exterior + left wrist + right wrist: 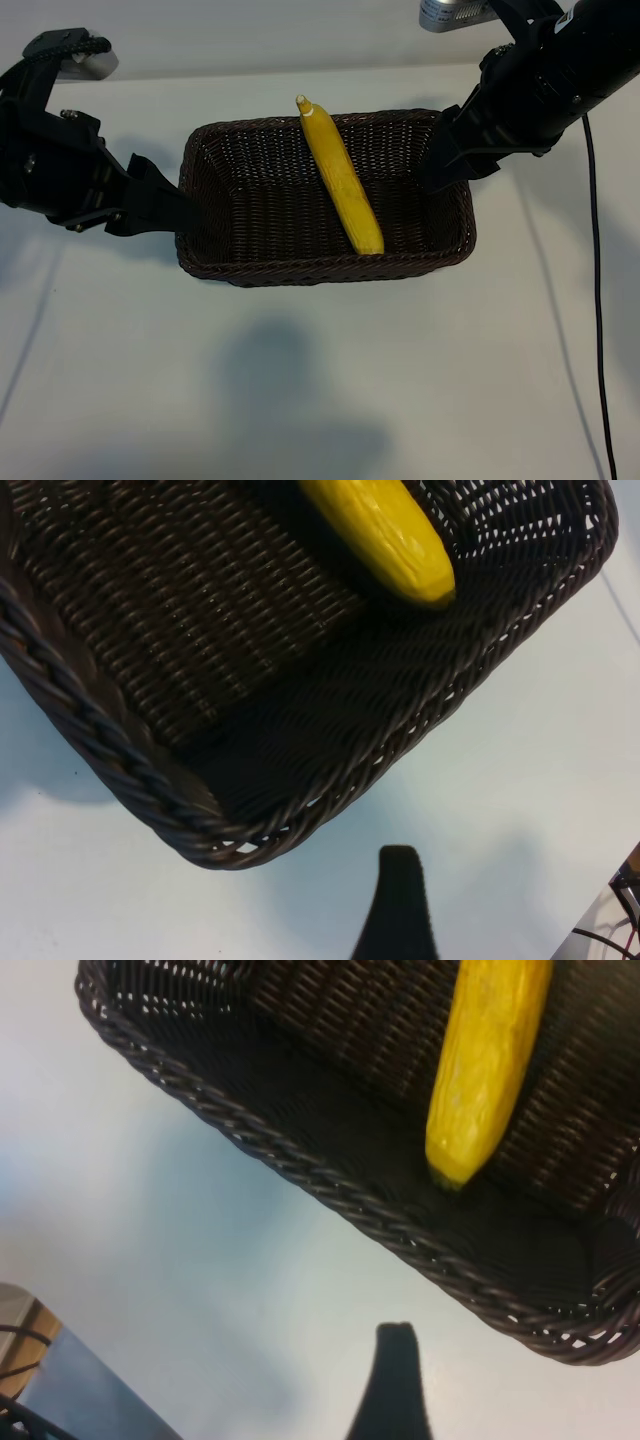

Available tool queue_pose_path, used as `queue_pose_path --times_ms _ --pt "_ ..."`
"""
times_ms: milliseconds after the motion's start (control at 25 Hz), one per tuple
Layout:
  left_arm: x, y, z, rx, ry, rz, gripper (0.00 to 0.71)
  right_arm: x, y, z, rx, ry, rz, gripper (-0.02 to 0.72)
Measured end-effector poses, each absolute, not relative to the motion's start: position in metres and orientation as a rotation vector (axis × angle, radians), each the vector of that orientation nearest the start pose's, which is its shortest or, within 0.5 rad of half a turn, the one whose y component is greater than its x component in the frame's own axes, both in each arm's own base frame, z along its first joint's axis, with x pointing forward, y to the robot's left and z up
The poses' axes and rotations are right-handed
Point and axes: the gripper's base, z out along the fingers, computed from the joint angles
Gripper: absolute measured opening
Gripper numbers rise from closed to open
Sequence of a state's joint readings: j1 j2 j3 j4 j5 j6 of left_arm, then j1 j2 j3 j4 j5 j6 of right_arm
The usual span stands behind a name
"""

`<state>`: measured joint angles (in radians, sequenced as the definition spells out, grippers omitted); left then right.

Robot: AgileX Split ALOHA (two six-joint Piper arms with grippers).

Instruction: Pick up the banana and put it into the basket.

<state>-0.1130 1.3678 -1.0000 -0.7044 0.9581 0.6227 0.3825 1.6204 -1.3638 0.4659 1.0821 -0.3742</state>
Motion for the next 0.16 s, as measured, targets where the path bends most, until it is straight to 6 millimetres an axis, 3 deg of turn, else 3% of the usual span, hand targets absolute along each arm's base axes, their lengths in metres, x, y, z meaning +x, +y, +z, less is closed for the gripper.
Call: queue_pose_path --times_ms 160 --pt "0.2553 -0.0775 0.29 0.534 2.526 -0.721 0.61 0.296 0.158 0.3046 -0.817 2.637 0.628 0.605"
